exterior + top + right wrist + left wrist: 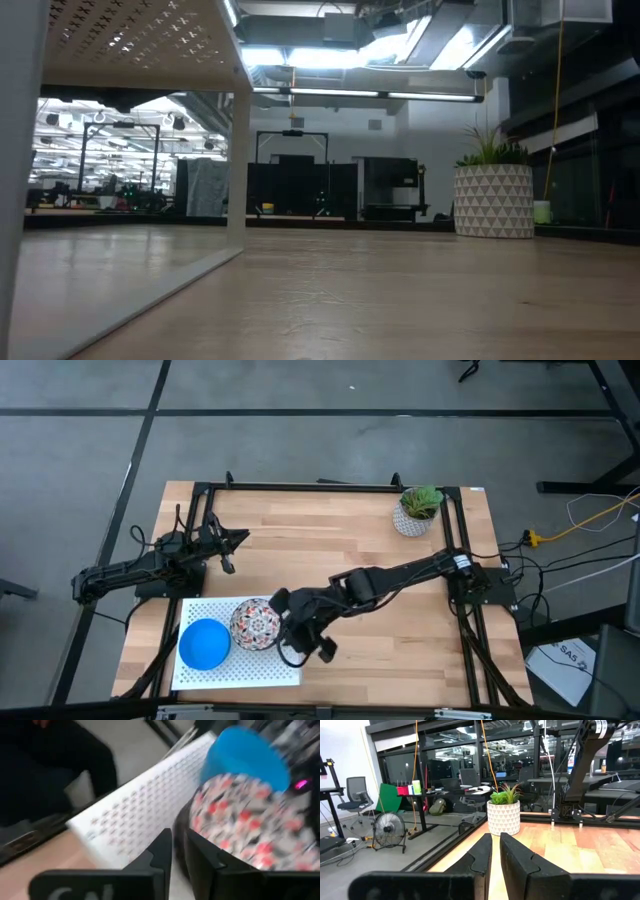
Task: Pick & Place Mini bowls
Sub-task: Return to Home Position
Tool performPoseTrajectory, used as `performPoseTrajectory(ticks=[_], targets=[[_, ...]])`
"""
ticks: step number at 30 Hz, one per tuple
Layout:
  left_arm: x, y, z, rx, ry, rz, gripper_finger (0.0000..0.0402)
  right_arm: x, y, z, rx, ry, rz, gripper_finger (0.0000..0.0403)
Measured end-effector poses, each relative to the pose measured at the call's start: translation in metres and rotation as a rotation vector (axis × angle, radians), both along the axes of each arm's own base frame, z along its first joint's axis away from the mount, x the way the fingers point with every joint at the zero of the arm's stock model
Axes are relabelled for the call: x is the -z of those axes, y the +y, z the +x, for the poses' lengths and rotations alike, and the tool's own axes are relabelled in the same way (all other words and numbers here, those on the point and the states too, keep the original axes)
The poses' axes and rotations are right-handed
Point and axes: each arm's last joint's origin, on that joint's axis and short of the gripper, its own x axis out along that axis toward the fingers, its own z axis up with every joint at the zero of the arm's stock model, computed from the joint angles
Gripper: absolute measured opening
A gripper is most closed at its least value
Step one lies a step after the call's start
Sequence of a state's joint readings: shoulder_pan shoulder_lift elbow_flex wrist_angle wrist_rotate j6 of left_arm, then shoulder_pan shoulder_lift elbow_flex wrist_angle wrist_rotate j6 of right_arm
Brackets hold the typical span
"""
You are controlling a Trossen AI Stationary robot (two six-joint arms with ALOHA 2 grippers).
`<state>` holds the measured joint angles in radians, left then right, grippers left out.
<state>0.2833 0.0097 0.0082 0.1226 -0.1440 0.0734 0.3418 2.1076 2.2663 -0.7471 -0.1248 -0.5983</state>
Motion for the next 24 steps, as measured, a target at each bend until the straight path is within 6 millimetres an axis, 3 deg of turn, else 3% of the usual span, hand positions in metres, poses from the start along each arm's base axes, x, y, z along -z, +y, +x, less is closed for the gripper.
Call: performPoseTrajectory(ticks=[7, 14, 19, 24], targets=[[0.0, 0.0, 0.0, 0.0, 0.0, 0.0, 0.0031, 0.007, -0.006, -0.023, -0.077, 0.32, 0.134, 0.002], [0.0, 0.0, 0.0, 0.0, 0.0, 0.0, 0.0031, 0.019, -0.013, -0.034, 0.052, 0.55, 0.161, 0.0011], [0.0, 0.0, 0.0, 0.0, 0.0, 0.0, 0.0031, 0.036, -0.017, -0.042, 0.188, 0.641, 0.144, 0.0004], [0.0, 0.0, 0.0, 0.0, 0.0, 0.0, 0.0031, 0.055, -0.024, -0.064, 0.291, 0.617, 0.172, 0.0008]])
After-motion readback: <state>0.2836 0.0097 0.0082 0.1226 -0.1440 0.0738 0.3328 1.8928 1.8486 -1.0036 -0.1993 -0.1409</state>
